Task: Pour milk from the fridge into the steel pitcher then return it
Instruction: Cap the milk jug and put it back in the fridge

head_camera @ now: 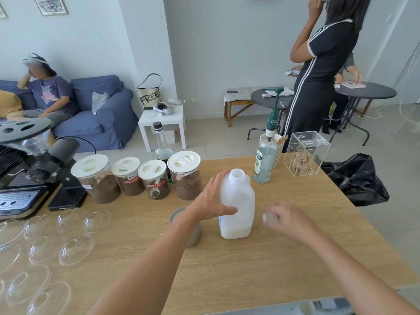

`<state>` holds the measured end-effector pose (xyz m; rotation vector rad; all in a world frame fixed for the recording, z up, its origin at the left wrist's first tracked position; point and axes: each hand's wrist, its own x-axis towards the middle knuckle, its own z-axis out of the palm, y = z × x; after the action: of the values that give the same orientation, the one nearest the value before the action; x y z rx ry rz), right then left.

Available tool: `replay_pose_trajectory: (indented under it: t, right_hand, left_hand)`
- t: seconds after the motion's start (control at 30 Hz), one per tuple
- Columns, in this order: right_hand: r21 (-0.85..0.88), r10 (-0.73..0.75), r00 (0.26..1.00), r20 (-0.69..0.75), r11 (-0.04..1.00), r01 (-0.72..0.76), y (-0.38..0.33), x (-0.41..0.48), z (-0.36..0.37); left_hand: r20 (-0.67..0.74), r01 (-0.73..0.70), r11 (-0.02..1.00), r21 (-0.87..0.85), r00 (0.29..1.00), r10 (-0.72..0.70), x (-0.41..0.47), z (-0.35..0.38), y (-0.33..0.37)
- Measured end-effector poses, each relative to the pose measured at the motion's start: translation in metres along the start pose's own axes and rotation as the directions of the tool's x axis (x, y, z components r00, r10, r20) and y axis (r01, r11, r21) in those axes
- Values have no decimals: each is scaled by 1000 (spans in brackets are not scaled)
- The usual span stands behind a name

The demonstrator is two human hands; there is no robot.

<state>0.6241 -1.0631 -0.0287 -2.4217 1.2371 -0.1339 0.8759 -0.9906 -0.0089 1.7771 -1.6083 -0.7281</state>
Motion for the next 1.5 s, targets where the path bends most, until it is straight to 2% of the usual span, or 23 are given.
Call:
replay_pose_trajectory:
  t: [0.1, 0.2, 0.3, 0.43, 0.8, 0.9, 1.03, 1.27, 1.5]
  right_hand:
    - [194, -5, 975, -221, 980, 49, -11, 7, -52]
    - [346, -17, 930, -367, 926, 153, -39, 15, -87]
    - [480, -52, 918, -393, 840, 253, -70, 27, -95]
    - [529, -140, 923, -359, 784, 325, -94, 43, -83]
    - [327, -244, 938, -246, 890, 317, -90, 49, -76]
    - [222, -274, 939, -207, 922, 318, -94, 50, -81]
    - [14, -317, 945, -76, 948, 319, -101, 56, -93]
    - [-325, -329, 932, 151, 874, 362, -126, 64, -110]
    - [-403, -338, 916, 214, 824, 398, -130, 65, -110]
  left_hand:
    - [-1, 10, 1000, 2, 1000, -10, 1, 0, 0]
    - [-13, 11, 1000, 5, 1000, -11, 2, 0, 1]
    - [-14, 12, 1000, 3, 1000, -12, 2, 0, 1]
    - [-1, 9, 1000, 19, 1000, -9, 3, -1, 2]
    - [-1, -7, 1000, 8, 1000, 7, 4, -2, -2]
    - [-2, -9, 1000, 19, 1000, 9, 5, -1, -2]
    - [0, -7, 1000, 19, 1000, 7, 5, -1, -2]
    - [0, -1, 999, 36, 1000, 1, 4, -1, -3]
    - [2, -9, 999, 45, 1000, 9, 5, -2, -4]
